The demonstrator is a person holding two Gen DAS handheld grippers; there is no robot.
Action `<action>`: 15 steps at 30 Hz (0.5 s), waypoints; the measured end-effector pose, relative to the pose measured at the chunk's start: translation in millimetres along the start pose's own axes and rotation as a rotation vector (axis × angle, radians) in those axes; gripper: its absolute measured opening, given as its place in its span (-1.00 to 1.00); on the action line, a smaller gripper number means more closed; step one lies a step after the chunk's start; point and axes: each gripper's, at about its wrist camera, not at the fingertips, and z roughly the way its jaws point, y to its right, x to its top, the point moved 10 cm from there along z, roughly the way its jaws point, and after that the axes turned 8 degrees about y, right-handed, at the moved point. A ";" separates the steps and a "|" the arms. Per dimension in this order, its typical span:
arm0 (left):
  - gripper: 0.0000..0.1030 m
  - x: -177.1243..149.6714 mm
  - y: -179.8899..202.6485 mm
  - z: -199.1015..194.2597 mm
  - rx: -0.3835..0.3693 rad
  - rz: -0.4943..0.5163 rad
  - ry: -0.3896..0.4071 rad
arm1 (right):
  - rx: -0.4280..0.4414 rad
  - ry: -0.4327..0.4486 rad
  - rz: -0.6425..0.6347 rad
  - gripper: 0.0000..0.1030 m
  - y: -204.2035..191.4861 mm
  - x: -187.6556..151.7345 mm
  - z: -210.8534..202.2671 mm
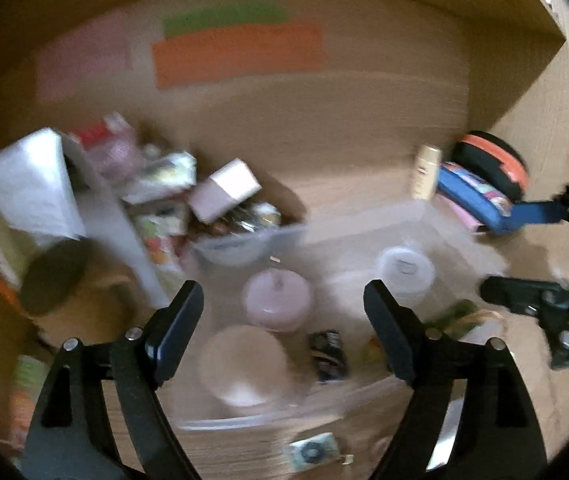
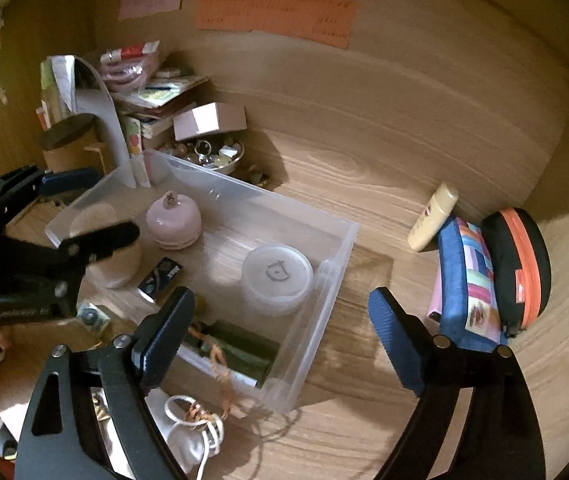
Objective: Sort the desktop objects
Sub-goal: 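Withdraw both open tools from the box toward the pouches on the desk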
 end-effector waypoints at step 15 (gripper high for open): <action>0.95 11.8 -19.3 -71.1 0.097 -0.019 0.092 | 0.009 0.053 0.030 0.73 -10.1 -24.0 -38.3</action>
